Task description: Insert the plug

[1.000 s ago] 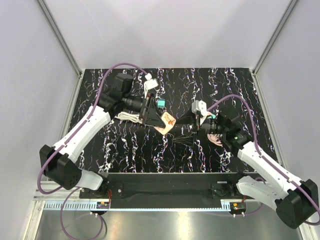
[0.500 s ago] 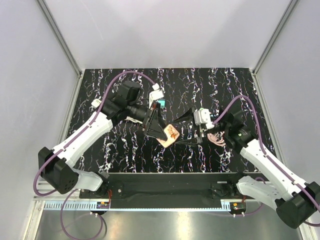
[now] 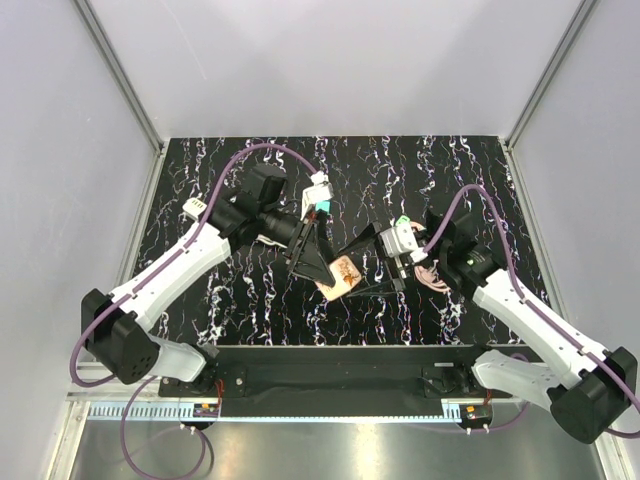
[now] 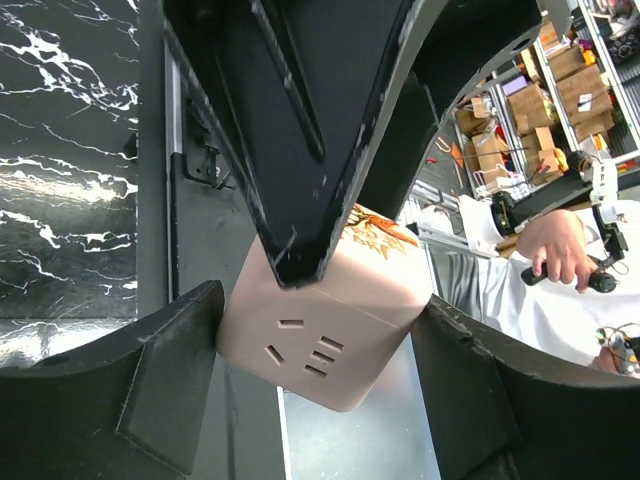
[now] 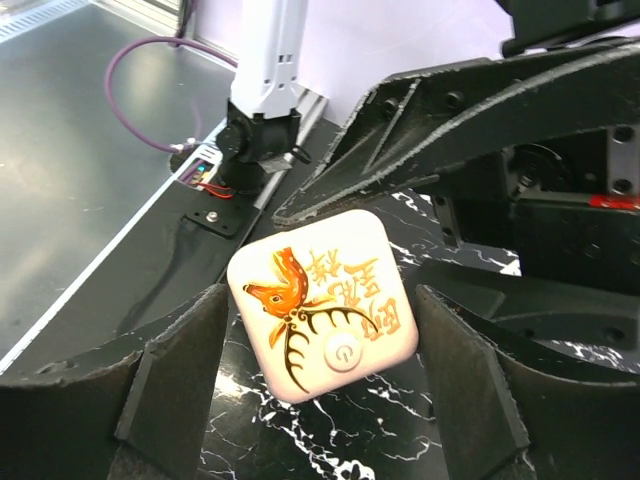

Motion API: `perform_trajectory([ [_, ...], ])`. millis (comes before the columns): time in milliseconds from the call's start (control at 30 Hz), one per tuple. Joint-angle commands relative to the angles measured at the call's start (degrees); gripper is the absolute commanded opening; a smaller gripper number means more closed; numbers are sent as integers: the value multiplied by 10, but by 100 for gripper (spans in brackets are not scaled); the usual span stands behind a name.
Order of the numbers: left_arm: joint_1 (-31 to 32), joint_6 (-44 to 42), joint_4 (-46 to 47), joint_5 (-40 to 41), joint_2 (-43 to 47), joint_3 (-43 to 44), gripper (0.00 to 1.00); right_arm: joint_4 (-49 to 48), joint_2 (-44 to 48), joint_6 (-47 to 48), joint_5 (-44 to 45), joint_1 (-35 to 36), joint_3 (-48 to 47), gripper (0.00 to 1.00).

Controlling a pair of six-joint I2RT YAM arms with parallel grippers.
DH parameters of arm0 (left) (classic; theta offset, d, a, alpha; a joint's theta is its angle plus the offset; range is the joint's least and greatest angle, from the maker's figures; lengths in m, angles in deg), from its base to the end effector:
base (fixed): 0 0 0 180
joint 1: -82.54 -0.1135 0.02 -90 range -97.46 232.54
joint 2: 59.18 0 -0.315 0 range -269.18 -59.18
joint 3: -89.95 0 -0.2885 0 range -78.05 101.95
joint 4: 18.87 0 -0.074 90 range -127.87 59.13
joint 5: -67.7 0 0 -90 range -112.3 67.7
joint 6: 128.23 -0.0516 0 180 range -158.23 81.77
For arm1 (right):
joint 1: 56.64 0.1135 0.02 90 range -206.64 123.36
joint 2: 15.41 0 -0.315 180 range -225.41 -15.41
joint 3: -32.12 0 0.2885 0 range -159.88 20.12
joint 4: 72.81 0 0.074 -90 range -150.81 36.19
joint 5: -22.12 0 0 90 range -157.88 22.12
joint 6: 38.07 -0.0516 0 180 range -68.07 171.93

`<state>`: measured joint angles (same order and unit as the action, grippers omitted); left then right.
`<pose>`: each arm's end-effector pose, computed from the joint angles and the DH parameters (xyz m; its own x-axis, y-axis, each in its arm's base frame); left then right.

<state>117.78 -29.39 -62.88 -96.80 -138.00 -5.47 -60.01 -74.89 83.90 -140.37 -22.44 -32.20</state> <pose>0.2285 -0.2223 0.3971 -0.6183 0.3865 -0.6843 0.6854 -0.1609 -0.7102 0.1677 0.1734 0.3968 0.4060 0.0833 -0.9101 -0.8668 -0.2805 -0.4123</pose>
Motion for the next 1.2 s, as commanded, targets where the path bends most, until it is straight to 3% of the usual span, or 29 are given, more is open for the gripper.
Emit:
perform_trajectory([
  [0,3,-10,24,-41,-3,17,0,7,-12,15,-32,12,-17,80],
  [67,3,-11,25,-41,-4,20,0,9,-19,14,-36,17,-19,79],
  [167,3,-13,25,-42,-7,25,0,13,-23,15,-37,19,-18,70],
  [200,3,-12,25,-40,-10,26,0,13,-21,14,-35,20,-17,45],
  [233,3,-10,23,-36,-12,28,0,13,-19,13,-31,20,-17,34],
  [267,-1,-8,16,-18,-13,36,26,15,-18,11,-18,21,-18,24],
  [333,-10,-10,3,19,-16,45,45,16,-14,10,15,21,-22,3],
  [367,-21,-10,-5,27,-15,51,56,15,-14,8,29,21,-24,0],
  [467,-50,3,-15,73,-7,67,76,17,-16,0,78,21,-30,0],
  [533,-64,7,-35,110,0,79,80,16,-15,-1,95,21,-29,0],
  [633,-76,-6,-116,283,2,121,84,15,-13,-5,152,21,-28,0],
  [733,-76,3,-151,347,12,132,85,16,-15,-13,187,21,-31,0],
  [1167,-53,122,-97,384,53,84,88,3,-64,-55,248,25,-56,0],
])
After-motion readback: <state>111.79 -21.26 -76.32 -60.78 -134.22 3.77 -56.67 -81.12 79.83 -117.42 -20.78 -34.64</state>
